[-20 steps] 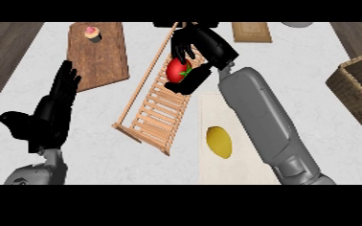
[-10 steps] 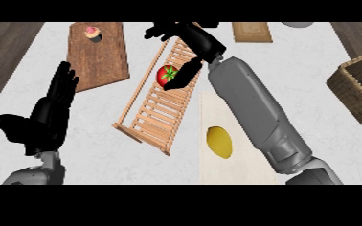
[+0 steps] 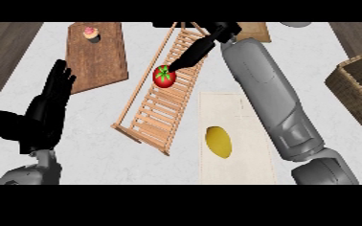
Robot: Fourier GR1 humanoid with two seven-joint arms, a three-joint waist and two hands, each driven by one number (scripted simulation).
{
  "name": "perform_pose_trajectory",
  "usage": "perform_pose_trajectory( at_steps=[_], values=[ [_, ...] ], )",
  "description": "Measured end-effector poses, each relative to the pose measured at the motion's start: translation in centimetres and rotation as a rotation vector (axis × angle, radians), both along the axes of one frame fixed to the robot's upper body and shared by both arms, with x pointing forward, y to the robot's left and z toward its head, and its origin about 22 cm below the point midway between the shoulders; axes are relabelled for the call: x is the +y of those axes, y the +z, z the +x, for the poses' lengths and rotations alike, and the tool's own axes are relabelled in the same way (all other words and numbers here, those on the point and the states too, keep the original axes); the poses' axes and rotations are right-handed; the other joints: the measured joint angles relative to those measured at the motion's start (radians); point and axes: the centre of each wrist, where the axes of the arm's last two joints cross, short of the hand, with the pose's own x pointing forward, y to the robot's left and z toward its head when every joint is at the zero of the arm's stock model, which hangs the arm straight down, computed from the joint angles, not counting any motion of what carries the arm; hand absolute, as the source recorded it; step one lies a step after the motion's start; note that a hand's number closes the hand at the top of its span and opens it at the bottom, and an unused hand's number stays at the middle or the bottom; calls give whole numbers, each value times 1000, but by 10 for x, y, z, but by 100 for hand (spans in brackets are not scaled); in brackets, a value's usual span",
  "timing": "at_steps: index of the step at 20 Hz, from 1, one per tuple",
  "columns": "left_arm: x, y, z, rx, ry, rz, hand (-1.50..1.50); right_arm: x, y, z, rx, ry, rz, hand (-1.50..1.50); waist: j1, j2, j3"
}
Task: Pick the tomato from the placemat and place it in the tiered shelf
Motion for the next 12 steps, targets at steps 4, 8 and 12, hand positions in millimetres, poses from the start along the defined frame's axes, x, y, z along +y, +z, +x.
perform_pose_trajectory(
  at_steps=[4,8,12],
  values=[
    [6,-4,-2,2,-1,5,0,-33,21,14,41,-90,45,-150,0,0,0],
    [3,-4,0,-3,-4,7,0,-80,30,25,91,-179,46,-150,2,3,0],
    [-5,-10,-4,-8,-14,3,0,-136,36,31,124,-234,53,-150,11,7,0]
  ],
)
